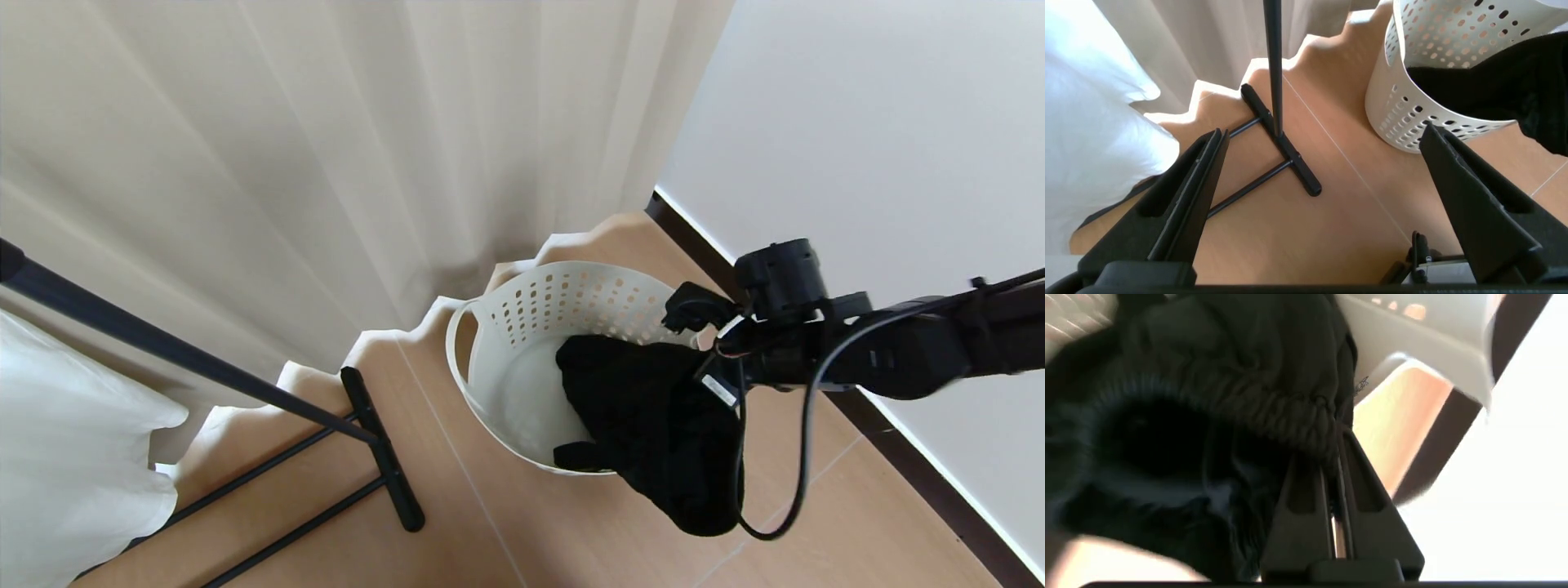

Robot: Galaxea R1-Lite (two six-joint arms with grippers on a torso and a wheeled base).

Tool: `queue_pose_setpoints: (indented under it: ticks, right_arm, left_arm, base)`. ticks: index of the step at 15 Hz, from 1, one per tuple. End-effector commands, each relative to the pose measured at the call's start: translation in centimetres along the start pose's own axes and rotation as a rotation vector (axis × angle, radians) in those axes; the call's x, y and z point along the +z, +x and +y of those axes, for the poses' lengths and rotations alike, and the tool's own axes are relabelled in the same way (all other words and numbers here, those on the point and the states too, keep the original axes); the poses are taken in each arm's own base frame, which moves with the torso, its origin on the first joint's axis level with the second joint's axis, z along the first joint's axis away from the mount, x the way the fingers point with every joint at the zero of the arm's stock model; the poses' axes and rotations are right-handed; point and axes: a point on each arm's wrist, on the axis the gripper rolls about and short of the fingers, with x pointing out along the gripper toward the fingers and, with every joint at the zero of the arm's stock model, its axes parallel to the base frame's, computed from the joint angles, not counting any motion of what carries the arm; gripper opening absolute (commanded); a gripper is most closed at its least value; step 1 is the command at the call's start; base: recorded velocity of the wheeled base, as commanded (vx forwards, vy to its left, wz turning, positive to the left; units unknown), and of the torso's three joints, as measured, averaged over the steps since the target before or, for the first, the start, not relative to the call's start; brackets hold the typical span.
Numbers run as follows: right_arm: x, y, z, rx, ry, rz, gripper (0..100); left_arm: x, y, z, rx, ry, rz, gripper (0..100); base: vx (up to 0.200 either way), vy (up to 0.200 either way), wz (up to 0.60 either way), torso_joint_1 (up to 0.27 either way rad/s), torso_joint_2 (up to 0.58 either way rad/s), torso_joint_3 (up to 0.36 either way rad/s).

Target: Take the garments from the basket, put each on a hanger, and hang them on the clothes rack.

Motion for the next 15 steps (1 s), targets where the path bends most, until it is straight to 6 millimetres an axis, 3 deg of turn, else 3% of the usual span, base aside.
queue_pose_setpoints:
  ticks: [1,2,3,4,5,7,15]
  right_arm:
    - [-0.9,-11.8,1.5,0.027,0.122,-0.228,0]
    - [-1.5,-15.8,2.2,0.062,0.17,-0.336,0]
    - [-1.8,-17.6,2.4,0.077,0.186,-0.388,0]
    - [-2.8,-21.4,2.6,0.124,0.217,-0.508,0]
    - [-4.2,-23.7,2.9,0.175,0.237,-0.586,0]
    - [-7.0,-24.4,3.1,0.202,0.272,-0.597,0]
    - [-6.3,-22.8,3.8,0.208,0.279,-0.602,0]
  left_arm:
    - [0.0,0.0,0.0,0.0,-0.001,-0.001,100]
    - [0.0,0.0,0.0,0.0,-0.001,-0.001,100]
    - [0.0,0.0,0.0,0.0,0.001,-0.001,100]
    - [0.0,0.0,0.0,0.0,0.001,0.0,100]
    - [0.0,0.0,0.0,0.0,0.002,0.0,100]
    - [0.0,0.0,0.0,0.0,0.002,0.0,100]
    - [0.0,0.0,0.0,0.0,0.007,-0.001,100]
  base:
    - [0.0,0.0,0.0,0.0,0.0,0.0]
    - [0.0,0.0,0.0,0.0,0.0,0.0]
    - [0.0,0.0,0.0,0.0,0.0,0.0]
    - [0.0,0.0,0.0,0.0,0.0,0.0]
    - [0.0,0.0,0.0,0.0,0.0,0.0]
    - [0.0,0.0,0.0,0.0,0.0,0.0]
    - [0.0,0.0,0.0,0.001,0.0,0.052]
